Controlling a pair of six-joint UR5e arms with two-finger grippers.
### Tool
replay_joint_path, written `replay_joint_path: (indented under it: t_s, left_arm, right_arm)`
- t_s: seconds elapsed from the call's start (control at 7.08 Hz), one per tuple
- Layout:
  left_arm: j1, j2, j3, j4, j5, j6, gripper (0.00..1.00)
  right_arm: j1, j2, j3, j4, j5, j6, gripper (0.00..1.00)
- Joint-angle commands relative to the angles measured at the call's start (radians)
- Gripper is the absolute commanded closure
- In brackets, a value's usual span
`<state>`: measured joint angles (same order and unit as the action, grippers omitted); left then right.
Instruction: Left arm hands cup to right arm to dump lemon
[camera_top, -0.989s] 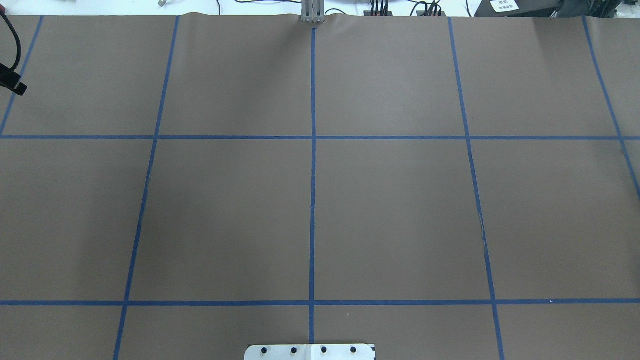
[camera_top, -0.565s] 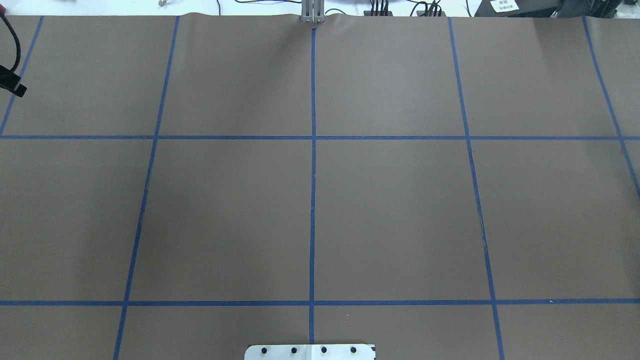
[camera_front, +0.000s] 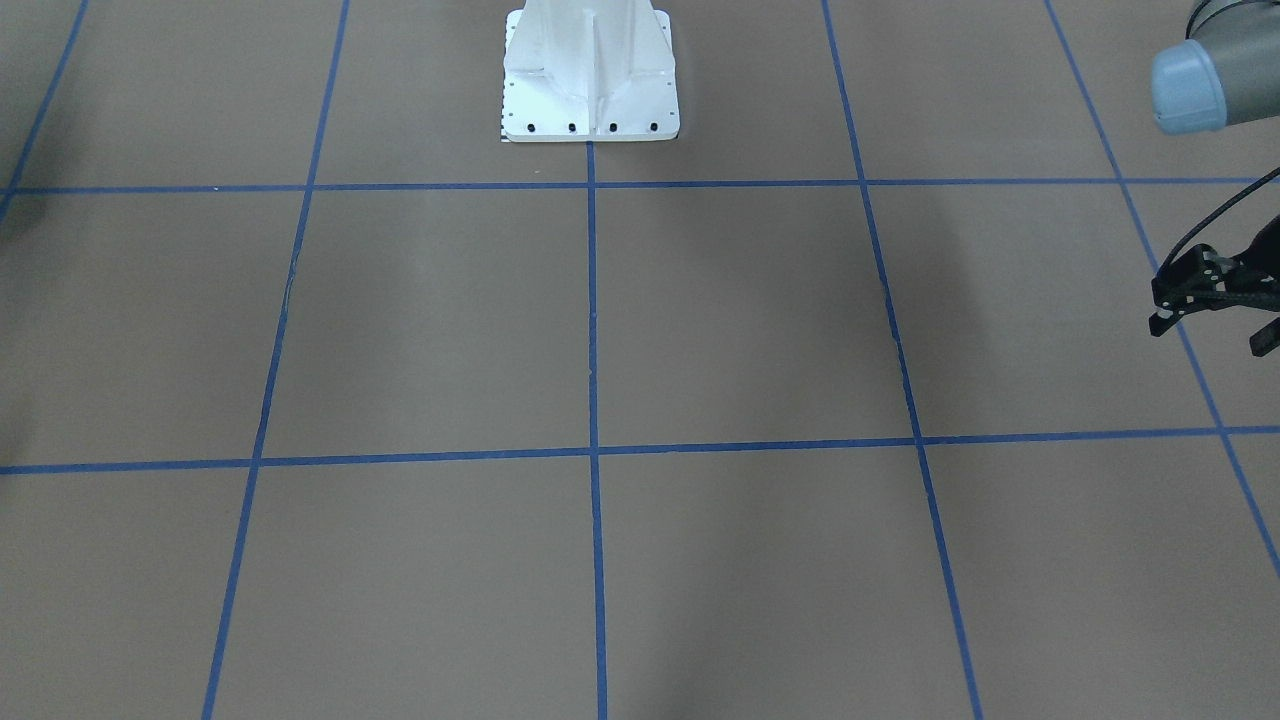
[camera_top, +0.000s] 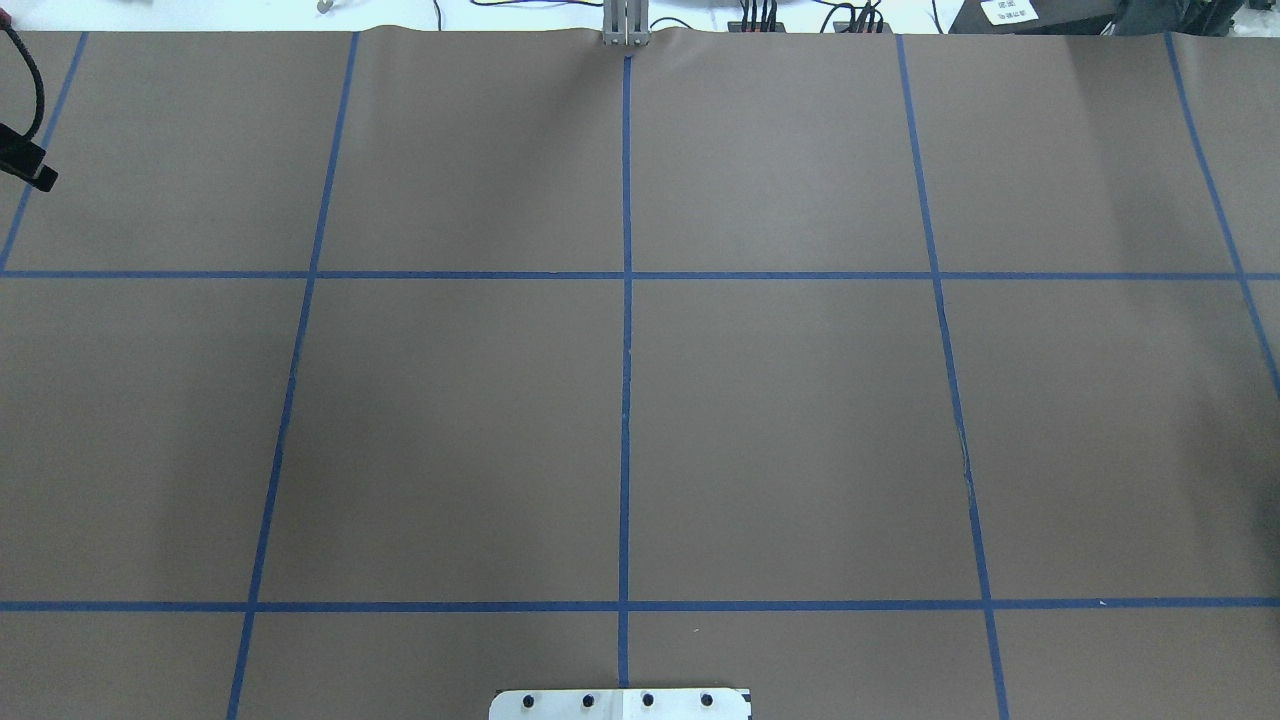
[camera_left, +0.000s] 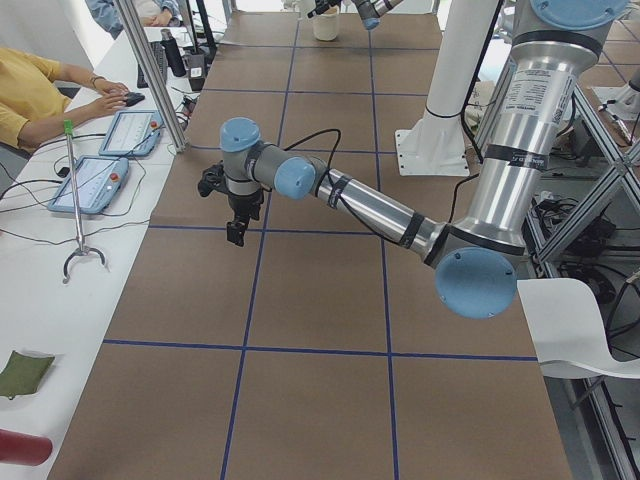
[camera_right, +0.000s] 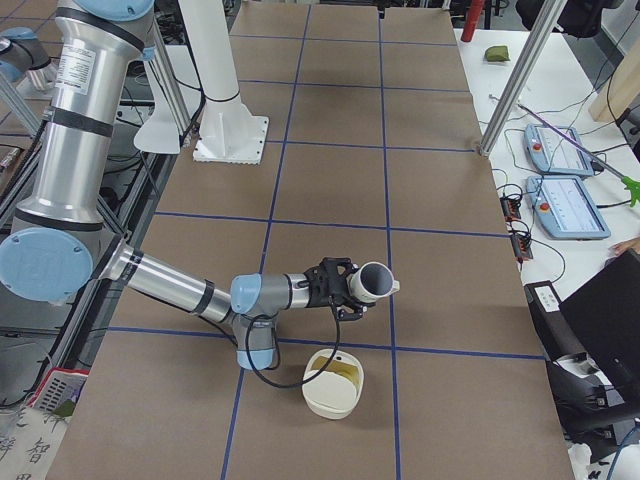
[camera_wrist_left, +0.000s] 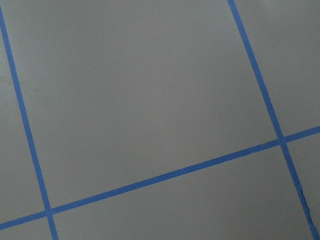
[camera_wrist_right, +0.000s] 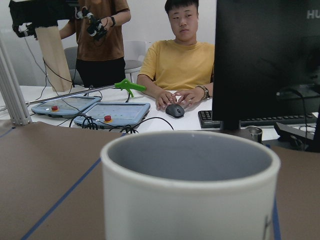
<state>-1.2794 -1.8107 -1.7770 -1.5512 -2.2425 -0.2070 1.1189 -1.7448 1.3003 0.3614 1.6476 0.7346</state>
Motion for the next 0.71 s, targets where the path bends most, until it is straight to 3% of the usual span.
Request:
replay_joint_path:
  t_s: [0.0,0.28,0.57]
  left_arm:
    - [0.0,-0.005,0.004,0.0,0.0,-0.005,0.0]
    - [0.002,-0.009,0.004,-0.007,0.0,-0.008,0.0]
    - [0.005,-0.021,-0.021,-0.038,0.0,-0.136,0.0]
  right_arm:
    - [-0.002,0.1,0.042,-0.097,0.047,-0.232,1.0]
    - [-0.025,0.219,0.056,-0.165,0.034,-0.264,1.0]
    - [-0.053,0.316,0.068,-0.284,-0.014,-0.265,1.0]
